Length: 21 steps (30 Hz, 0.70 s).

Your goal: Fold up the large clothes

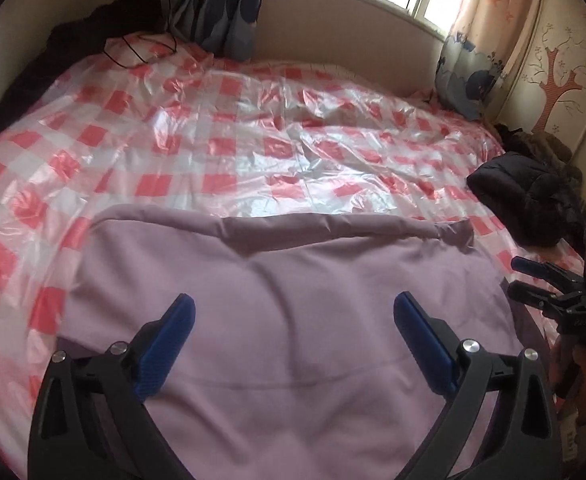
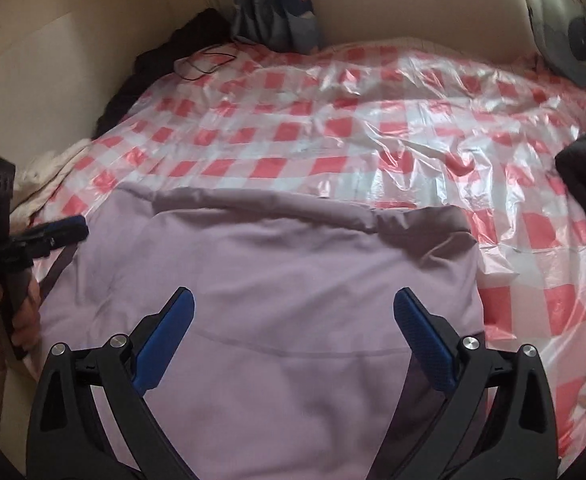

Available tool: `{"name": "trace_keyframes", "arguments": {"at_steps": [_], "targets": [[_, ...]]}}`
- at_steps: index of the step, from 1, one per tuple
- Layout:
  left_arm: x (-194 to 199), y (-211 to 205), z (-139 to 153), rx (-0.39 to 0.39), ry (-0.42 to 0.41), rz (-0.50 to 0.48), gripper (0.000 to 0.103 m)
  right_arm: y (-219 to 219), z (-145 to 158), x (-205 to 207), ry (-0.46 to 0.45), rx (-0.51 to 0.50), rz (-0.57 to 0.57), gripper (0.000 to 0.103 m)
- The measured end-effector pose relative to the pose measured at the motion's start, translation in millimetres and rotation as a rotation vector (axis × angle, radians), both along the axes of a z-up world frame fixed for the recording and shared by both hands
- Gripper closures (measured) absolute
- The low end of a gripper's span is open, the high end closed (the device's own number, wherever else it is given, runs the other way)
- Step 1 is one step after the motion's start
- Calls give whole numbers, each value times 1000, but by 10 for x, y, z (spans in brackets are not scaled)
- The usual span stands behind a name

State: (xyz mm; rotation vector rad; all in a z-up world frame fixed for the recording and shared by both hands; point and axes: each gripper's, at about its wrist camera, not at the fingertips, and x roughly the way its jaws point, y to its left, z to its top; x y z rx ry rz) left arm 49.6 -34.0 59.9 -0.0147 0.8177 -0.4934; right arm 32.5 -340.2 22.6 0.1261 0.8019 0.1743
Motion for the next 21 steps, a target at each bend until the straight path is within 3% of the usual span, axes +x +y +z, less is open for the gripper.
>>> {"name": "trace_keyframes", "arguments": {"at_steps": [3, 5, 7, 9, 10, 12, 14, 18, 21], "targets": [[-357, 338, 7, -13, -7, 44, 8, 261, -174, -295, 29, -84, 40, 6], [-477, 516, -220, -3, 48, 75, 8, 367, -654, -264, 136, -182, 34, 6], [-490, 572, -607, 45, 142, 78, 10, 345, -808, -315, 118, -157, 30, 6], [-587, 583, -730, 108, 137, 87, 11, 233, -635, -335, 184, -42, 28, 6], [-678, 641, -648, 82, 134, 94, 12, 148, -517, -413, 186, 35, 22, 6], [-888, 824, -424, -21, 130, 107, 12, -146, -198, -813, 116, 235, 11, 6], [-1201, 1120, -214, -139, 134, 108, 11, -462, -68, -1230, 85, 404, -20, 6], [-1562, 1628, -262, -354, 258, 123, 11, -1117, -345, -2098, 93, 763, -138, 6], [-1669, 1845, -488, -494, 372, 136, 11, -1374, -649, -2308, 114, 937, -197, 6]]}}
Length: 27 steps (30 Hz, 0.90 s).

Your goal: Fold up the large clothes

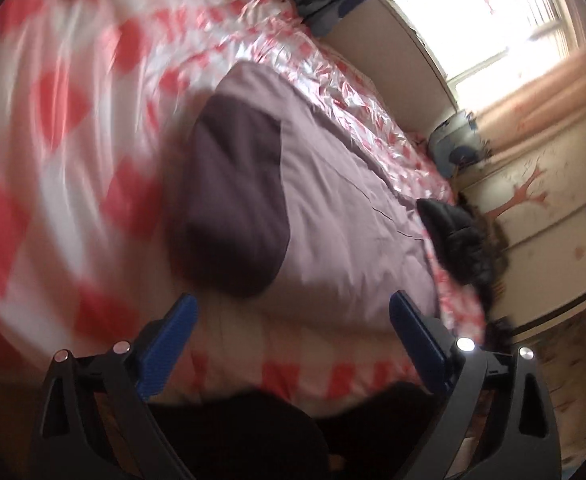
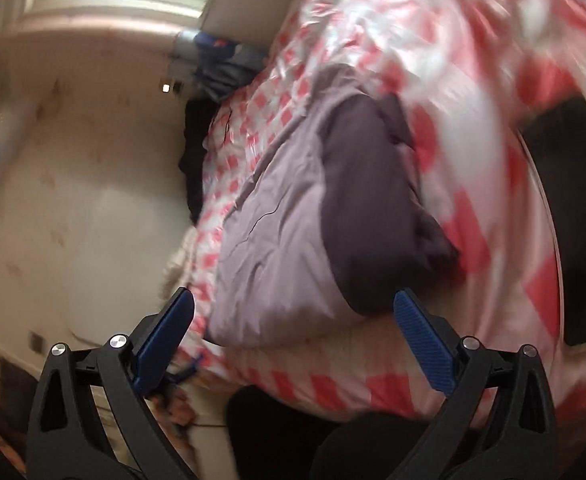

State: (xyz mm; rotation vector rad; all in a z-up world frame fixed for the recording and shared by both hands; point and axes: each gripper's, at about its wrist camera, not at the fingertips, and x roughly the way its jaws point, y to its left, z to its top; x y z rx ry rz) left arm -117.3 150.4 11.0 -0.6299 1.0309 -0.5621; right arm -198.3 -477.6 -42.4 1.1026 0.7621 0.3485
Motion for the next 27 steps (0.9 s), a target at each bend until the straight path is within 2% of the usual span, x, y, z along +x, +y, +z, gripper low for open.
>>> {"name": "trace_keyframes", "arguments": {"at_steps": [2, 3, 5, 9, 12, 14, 16, 18, 21, 23, 24, 27], "targets": [[11, 33, -179, -92, 64, 11, 11, -93, -202, 41, 13, 93, -6, 6], [12, 15, -236, -111, 81, 17, 11, -88, -312, 88, 19, 140, -6, 6], [29, -24, -354, -171, 117, 26, 11, -83, -466, 154, 38, 183, -19, 6], [115, -80, -512, -217, 154, 66, 11, -61, -676, 307, 93, 158, -42, 6], [208, -136, -580, -246, 172, 80, 11, -40, -651, 437, 112, 121, -50, 6], [234, -212, -583, -242, 172, 68, 11, 20, -548, 468, 95, 101, -44, 6], [309, -287, -611, -195, 173, 51, 10, 68, -498, 517, 77, 56, -21, 6], [383, -329, -696, -169, 198, 61, 10, 62, -603, 579, 142, 20, -11, 6], [483, -373, -812, -183, 228, 95, 10, 0, -719, 604, 147, 78, -40, 6], [516, -361, -777, -234, 190, 129, 10, -13, -657, 606, 84, 125, -45, 6], [530, -357, -779, -239, 180, 136, 9, -9, -632, 613, 68, 117, -36, 6], [628, -448, -851, -179, 198, 127, 9, -17, -750, 728, 119, 86, -4, 7]]}}
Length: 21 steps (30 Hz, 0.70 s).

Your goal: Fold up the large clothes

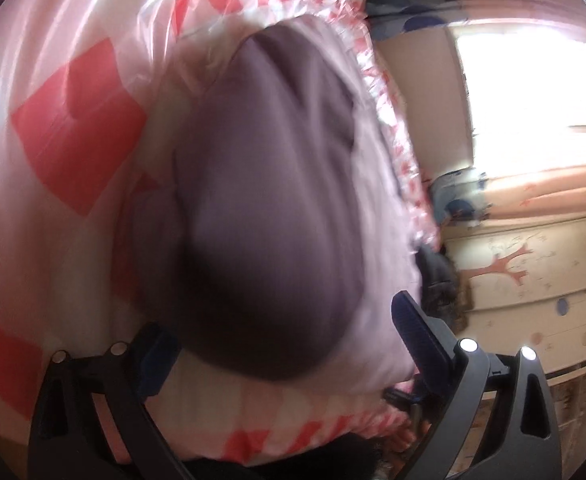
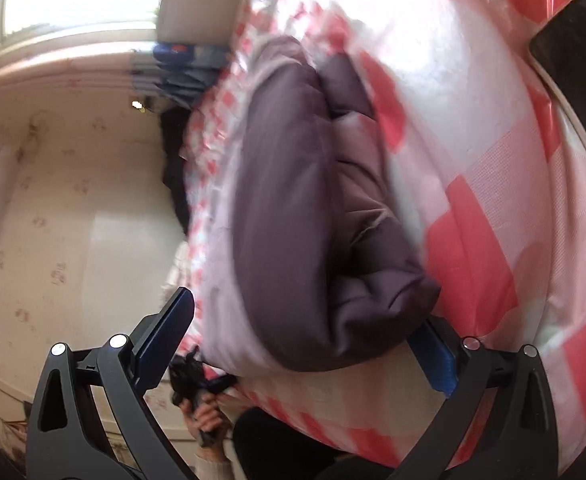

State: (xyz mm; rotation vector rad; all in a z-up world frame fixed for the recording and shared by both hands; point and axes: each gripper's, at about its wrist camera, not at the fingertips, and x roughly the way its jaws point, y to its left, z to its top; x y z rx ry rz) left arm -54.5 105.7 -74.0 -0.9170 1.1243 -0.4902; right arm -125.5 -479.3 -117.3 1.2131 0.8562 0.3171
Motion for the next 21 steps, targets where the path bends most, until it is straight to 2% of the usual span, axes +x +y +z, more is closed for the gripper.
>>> {"name": "trace_keyframes", "arguments": {"at_steps": [5, 7, 8, 10, 11, 12, 13, 14, 17, 21], "targets": [[43, -18, 12, 1, 6, 27, 10, -24, -83, -11, 61, 8, -13, 7], [32, -23, 39, 29, 11, 31, 28, 0, -38, 7, 51, -2, 0, 7], [53, -36, 79, 45, 9, 28, 32, 23, 6, 7, 27, 1, 5, 7], [71, -60, 175, 69, 5, 14, 45, 78, 100, 11, 12, -37, 2, 14], [68, -35, 198, 82, 5, 7, 47, 91, 142, 18, 8, -49, -4, 20], [89, -47, 244, 84, 5, -1, 54, 88, 184, 28, 2, -55, -11, 28], [123, -70, 283, 90, 6, -6, 57, 74, 227, 28, -6, -58, -18, 36], [139, -85, 334, 92, 2, -9, 59, 57, 282, 19, -16, -72, -28, 54], [147, -137, 553, 97, -33, -30, 66, 81, 487, -27, -70, -106, -23, 61], [-12, -142, 854, 98, -89, -64, 69, 175, 749, -173, -140, -114, 2, 62]]}}
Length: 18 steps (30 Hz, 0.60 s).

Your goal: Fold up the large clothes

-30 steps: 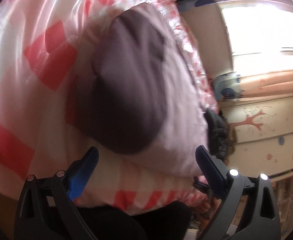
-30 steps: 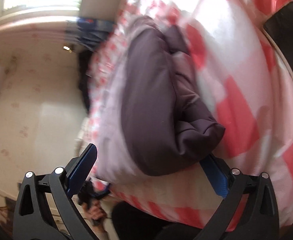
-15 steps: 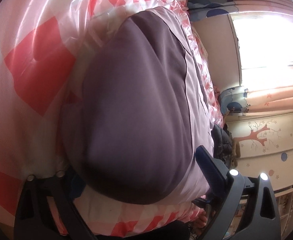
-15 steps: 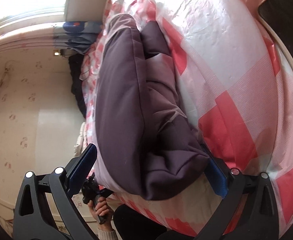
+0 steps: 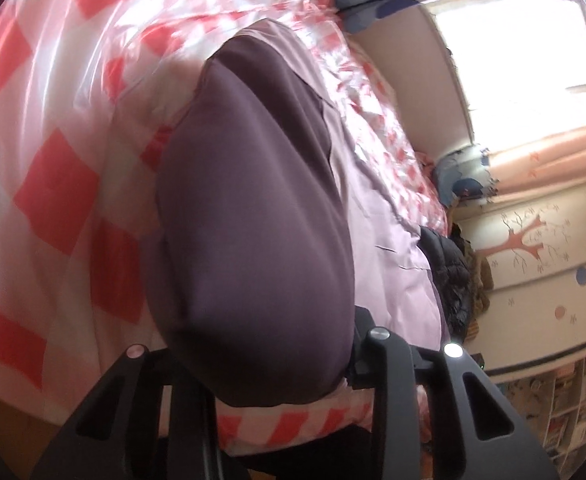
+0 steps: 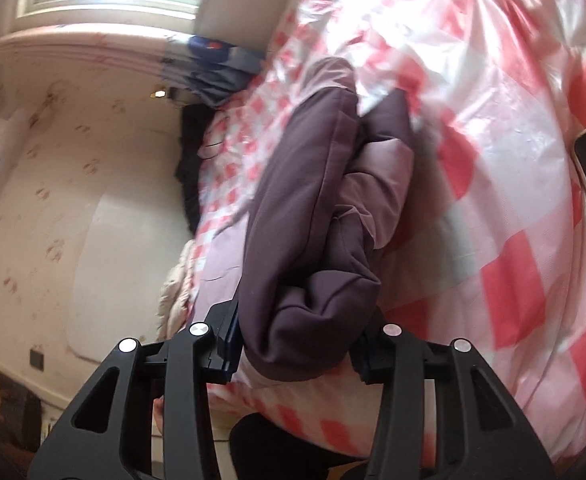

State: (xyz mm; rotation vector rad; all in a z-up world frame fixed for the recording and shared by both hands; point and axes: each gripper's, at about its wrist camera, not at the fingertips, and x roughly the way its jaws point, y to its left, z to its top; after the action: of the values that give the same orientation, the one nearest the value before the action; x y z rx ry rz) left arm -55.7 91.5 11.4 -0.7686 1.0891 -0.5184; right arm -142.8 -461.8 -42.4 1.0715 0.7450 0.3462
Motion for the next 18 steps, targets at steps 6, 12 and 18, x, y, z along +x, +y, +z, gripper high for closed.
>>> {"name": "trace_keyframes", "arguments": {"at_steps": [6, 12, 18], "targets": [[-524, 274, 166, -6, -37, -38, 70, 123, 189, -683, -43, 3, 57, 62], [-884, 572, -380, -51, 28, -9, 52, 118, -370, -1175, 130, 42, 75, 41], [-994, 704, -495, -99, -12, 75, 31, -224, 179, -1759, 8, -143, -282, 20]]}}
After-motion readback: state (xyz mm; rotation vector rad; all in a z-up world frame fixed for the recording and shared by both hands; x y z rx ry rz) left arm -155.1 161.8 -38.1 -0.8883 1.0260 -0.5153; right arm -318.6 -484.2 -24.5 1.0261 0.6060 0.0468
